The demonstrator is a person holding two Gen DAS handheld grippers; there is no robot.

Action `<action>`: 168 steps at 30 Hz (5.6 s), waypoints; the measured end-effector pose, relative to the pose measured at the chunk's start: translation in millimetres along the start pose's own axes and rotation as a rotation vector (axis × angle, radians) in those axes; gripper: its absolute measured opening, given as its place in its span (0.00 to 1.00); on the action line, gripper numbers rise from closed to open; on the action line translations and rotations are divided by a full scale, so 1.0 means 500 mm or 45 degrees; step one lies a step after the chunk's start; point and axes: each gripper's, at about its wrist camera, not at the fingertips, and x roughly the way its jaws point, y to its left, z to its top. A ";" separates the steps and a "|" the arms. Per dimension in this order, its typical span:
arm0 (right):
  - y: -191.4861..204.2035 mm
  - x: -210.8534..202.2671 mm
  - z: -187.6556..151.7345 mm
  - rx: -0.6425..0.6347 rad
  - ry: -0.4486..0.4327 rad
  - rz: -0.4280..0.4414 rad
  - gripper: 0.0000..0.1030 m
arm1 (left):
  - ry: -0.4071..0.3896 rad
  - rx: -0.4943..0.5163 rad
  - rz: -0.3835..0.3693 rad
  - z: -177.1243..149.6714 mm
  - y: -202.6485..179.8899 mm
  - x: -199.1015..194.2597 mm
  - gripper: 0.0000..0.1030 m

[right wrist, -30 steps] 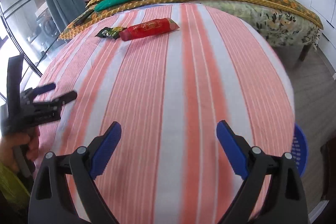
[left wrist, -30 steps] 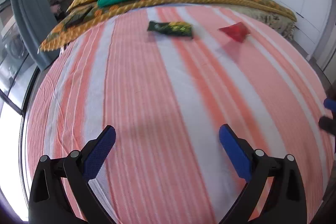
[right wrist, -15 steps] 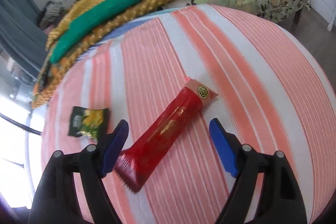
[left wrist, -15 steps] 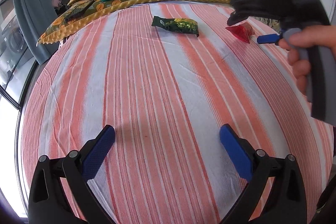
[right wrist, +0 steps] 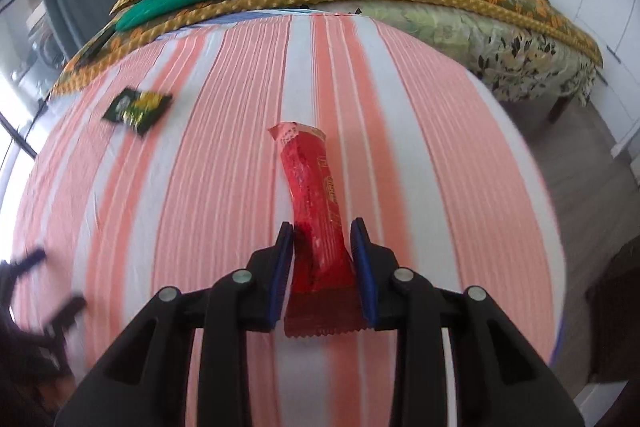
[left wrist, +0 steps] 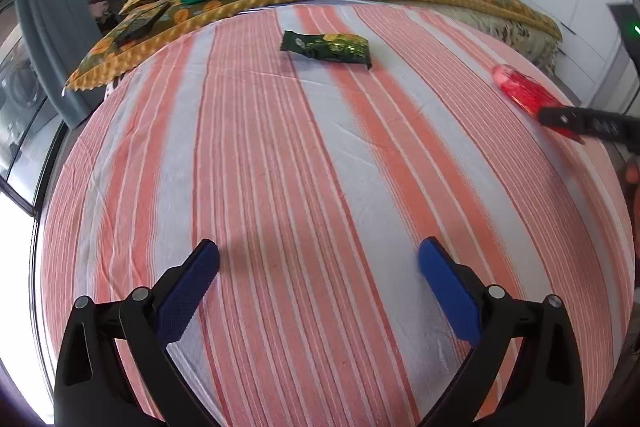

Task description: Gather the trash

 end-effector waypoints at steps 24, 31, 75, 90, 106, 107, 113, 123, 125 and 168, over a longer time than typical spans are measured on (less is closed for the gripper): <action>0.002 -0.005 -0.099 -0.060 -0.097 0.088 0.79 | 0.066 -0.230 0.321 0.314 -0.001 0.190 0.96; 0.008 -0.005 -0.100 -0.071 -0.095 0.067 0.80 | 0.023 -0.203 0.051 0.229 0.102 0.130 0.96; -0.018 -0.102 -0.212 -0.112 -0.020 0.185 0.73 | -0.045 0.111 -0.070 -0.061 -0.117 -0.060 0.86; -0.011 -0.096 -0.215 -0.184 0.006 0.186 0.81 | -0.031 0.092 -0.079 -0.055 -0.105 -0.053 0.91; -0.009 -0.086 -0.070 -0.219 0.281 0.363 0.56 | 0.058 0.160 -0.342 -0.023 -0.088 -0.069 0.90; -0.004 -0.077 -0.068 -0.218 0.305 0.346 0.55 | 0.072 0.158 -0.319 -0.018 -0.091 -0.062 0.87; -0.002 -0.057 -0.085 -0.196 0.360 0.315 0.17 | 0.078 0.234 -0.163 -0.013 -0.112 -0.043 0.69; -0.039 -0.146 -0.106 -0.082 0.159 0.435 0.14 | -0.049 0.206 -0.290 -0.009 -0.127 -0.099 0.33; -0.050 -0.159 -0.118 -0.053 0.141 0.469 0.14 | -0.069 0.198 -0.339 -0.008 -0.143 -0.118 0.33; -0.856 0.031 -0.441 0.784 0.039 0.069 0.52 | 0.139 0.593 -0.633 -0.031 -1.006 0.148 0.76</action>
